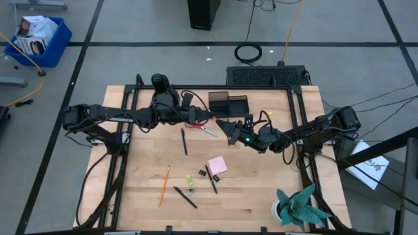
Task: Pick and place office supplies into organizer
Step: Put the orange pencil into the black desk organizer
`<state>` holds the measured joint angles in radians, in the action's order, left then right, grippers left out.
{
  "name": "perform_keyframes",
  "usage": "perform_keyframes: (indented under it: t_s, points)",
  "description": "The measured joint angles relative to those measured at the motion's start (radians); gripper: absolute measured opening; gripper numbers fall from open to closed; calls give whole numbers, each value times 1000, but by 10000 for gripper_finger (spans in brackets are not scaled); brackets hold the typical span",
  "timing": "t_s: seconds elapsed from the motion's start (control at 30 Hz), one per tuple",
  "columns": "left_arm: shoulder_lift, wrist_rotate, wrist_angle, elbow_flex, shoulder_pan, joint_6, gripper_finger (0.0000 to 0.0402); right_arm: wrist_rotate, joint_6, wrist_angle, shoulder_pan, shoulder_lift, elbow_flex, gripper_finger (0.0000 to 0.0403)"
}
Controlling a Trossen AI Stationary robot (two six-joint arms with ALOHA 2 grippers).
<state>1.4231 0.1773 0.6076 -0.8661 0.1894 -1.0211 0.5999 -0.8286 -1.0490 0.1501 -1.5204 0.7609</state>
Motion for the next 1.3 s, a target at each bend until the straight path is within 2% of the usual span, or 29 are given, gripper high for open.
perform_keyframes:
  t_s: [0.23, 0.37, 0.47, 0.63, 0.83, 1.03, 1.17, 1.3]
  points:
    - [0, 8, -8, 0, 0, -4, 44, -1, 3, -6, 0, 0, 0, 13]
    - [0, 14, -6, 0, 1, 17, 12, -2, 7, -3, 0, 0, 0, 13]
    - [0, 18, -6, 0, 9, 30, 15, -3, 32, -2, 0, 0, 0, 19]
    - [0, 43, -1, 0, 43, 31, 36, 0, 86, 6, 1, 5, -1, 59]
    - [-18, 111, -2, 0, 100, 49, 10, -2, 118, 5, 2, 49, -39, 99]
    - [-32, 108, -1, 0, 153, 122, 32, -1, 145, 6, 2, 180, -154, 118]
    - [-30, 93, -18, 0, 192, 182, 16, 2, 142, 7, 2, 285, -247, 120]
    - [-30, 19, -33, 0, 221, 289, 13, 5, 96, 6, 2, 373, -325, 117]
